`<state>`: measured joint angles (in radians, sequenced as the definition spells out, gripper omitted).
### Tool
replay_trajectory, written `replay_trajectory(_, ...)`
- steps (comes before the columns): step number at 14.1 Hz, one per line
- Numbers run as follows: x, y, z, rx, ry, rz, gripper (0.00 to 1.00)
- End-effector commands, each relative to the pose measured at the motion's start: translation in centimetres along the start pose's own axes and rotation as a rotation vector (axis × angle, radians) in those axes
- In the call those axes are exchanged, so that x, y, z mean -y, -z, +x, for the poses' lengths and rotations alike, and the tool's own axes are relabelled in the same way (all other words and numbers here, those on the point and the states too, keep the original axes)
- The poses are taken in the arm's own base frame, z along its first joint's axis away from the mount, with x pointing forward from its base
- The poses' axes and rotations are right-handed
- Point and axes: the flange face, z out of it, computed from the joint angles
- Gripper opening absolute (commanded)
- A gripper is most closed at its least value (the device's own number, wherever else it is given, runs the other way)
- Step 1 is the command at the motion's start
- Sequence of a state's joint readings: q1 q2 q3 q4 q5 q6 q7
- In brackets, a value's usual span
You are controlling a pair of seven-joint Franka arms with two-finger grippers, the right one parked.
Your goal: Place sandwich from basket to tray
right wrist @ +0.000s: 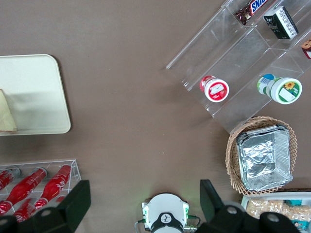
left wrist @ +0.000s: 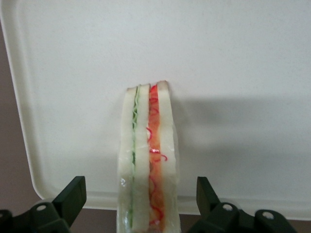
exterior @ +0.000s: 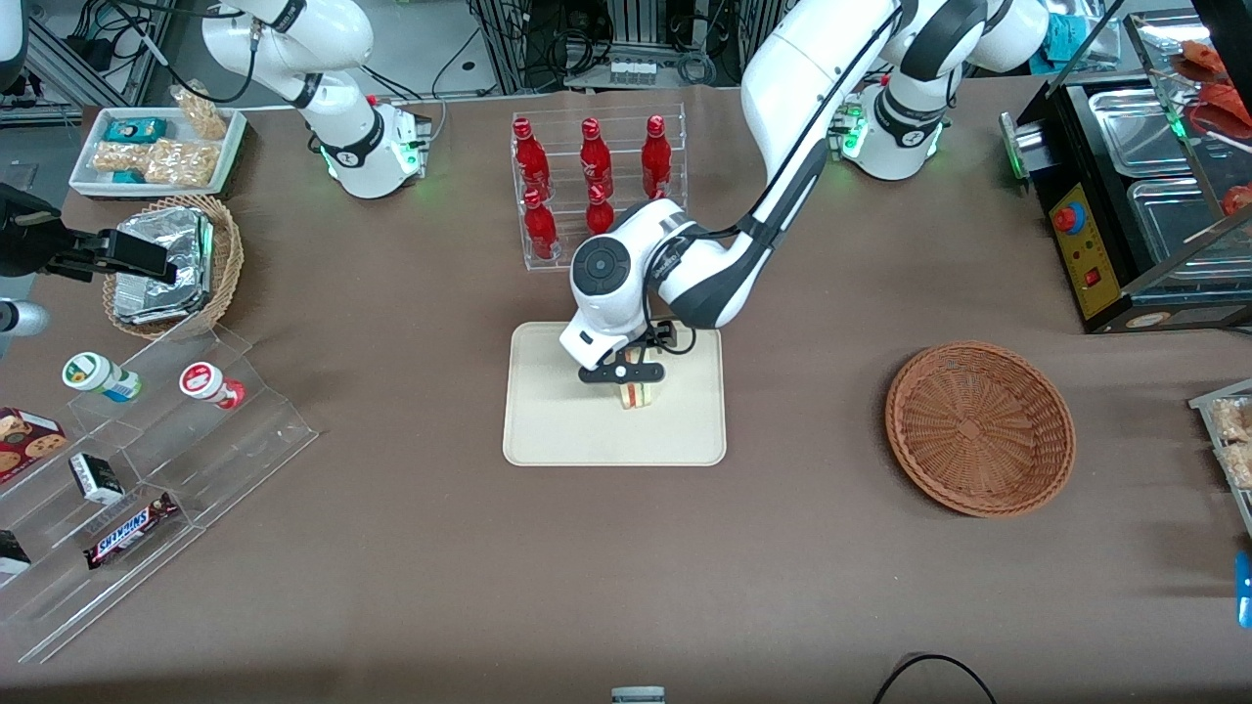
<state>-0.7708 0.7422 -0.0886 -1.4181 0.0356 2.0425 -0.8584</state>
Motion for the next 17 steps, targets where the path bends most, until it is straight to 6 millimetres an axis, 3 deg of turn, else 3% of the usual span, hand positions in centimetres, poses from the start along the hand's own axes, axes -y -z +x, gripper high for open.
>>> replay_trajectory(1, 1.6, 3.0, 1.4, -0.036, 0.023, 0.02, 1.0)
replay_trajectory(3, 5.0, 6.8, 3.0, -0.032, 0.057, 0.045, 1.0)
replay_trajectory(5, 10.3, 11.3, 4.9, 0.006, 0.06, 0.042, 1.0)
replay_trajectory(8, 17.9, 16.2, 5.6, 0.079, 0.031, -0.009, 1.0)
replay_trajectory(13, 34.1, 22.2, 7.2, 0.206, -0.033, -0.026, 1.0)
replay_trajectory(15, 41.4, 24.0, 7.3, 0.253, -0.048, -0.052, 1.0)
replay_trajectory(17, 47.6, 25.4, 6.5, 0.286, -0.094, -0.089, 1.0)
